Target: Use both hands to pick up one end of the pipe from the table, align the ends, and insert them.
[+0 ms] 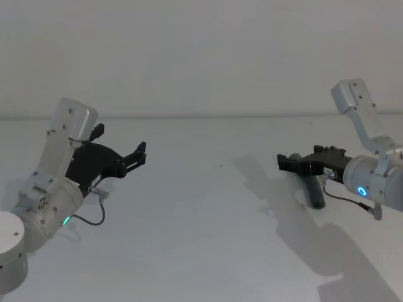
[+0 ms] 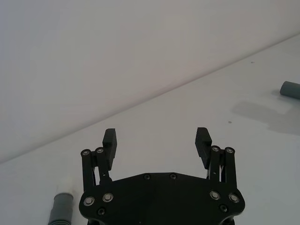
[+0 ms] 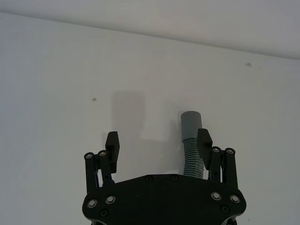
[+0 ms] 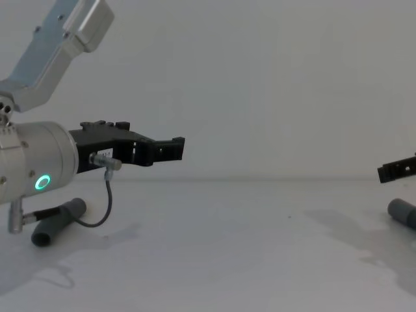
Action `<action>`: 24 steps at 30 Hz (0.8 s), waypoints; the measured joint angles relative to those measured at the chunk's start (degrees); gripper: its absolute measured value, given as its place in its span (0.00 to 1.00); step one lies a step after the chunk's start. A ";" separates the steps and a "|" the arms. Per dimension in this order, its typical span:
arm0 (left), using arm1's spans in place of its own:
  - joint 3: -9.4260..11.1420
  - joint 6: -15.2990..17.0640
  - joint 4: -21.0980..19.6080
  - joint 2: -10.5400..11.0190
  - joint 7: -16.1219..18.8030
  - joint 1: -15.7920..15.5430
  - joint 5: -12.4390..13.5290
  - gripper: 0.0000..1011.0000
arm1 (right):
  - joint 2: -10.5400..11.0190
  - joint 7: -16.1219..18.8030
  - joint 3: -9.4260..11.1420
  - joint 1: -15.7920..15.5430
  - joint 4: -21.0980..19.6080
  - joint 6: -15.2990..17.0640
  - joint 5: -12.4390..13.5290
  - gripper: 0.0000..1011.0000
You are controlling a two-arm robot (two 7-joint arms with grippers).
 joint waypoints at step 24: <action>0.00 -0.01 0.00 0.00 0.00 0.00 0.00 0.99 | -1.03 2.00 -1.15 6.54 12.43 2.55 -0.83 0.99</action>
